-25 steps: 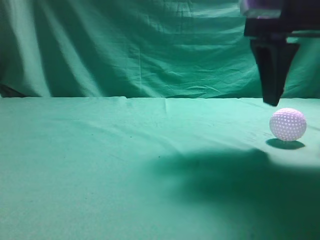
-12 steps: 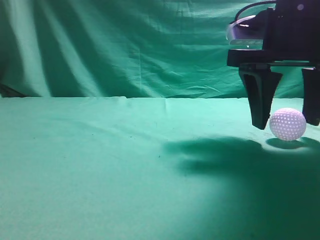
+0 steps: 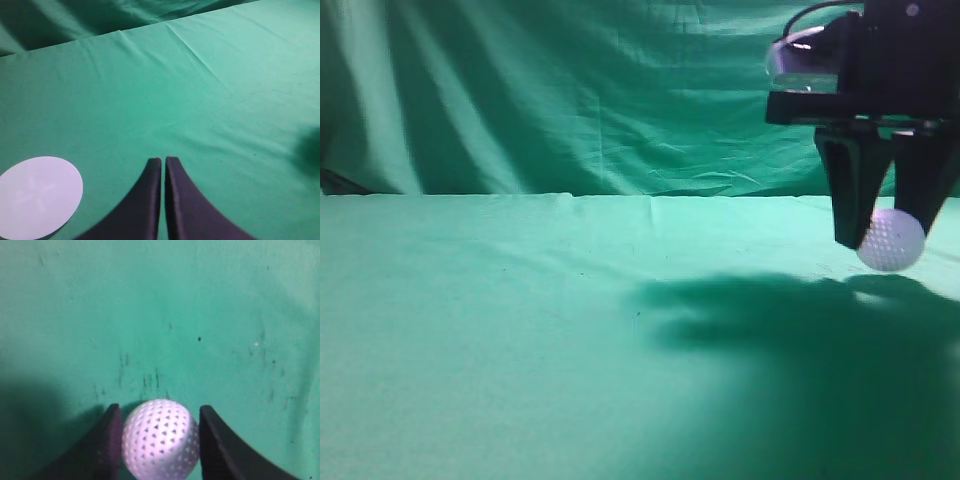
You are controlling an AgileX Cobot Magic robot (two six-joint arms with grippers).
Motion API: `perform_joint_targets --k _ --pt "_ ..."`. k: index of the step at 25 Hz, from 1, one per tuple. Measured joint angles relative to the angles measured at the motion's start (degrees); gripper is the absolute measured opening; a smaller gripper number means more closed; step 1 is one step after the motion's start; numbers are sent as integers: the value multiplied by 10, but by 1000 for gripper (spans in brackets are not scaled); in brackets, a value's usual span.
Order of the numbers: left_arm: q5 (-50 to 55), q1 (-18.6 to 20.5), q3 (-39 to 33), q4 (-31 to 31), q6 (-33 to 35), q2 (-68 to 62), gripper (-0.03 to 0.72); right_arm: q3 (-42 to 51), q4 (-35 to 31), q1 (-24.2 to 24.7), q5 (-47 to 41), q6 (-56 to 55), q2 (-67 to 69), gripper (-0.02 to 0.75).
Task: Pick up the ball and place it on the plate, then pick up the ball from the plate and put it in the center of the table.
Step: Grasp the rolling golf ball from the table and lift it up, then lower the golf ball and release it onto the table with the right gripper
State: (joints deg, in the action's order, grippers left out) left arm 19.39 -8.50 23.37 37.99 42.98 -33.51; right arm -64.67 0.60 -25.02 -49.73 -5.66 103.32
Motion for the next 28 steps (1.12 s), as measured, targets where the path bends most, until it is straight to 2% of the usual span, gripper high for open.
perform_joint_targets --k 3,10,16,23,28 --pt "0 0 0 0 0 0 0 -44 0 -8 -26 4 1 319" --pt "0 0 0 2 1 0 0 -231 -1 -65 -49 36 15 319" --pt "0 0 0 15 1 0 0 -398 -3 -108 -100 55 127 319" --pt "0 0 0 15 1 0 0 -516 -7 -155 -113 64 261 319" --pt "0 0 0 15 1 0 0 -547 -17 -166 -108 65 304 319"
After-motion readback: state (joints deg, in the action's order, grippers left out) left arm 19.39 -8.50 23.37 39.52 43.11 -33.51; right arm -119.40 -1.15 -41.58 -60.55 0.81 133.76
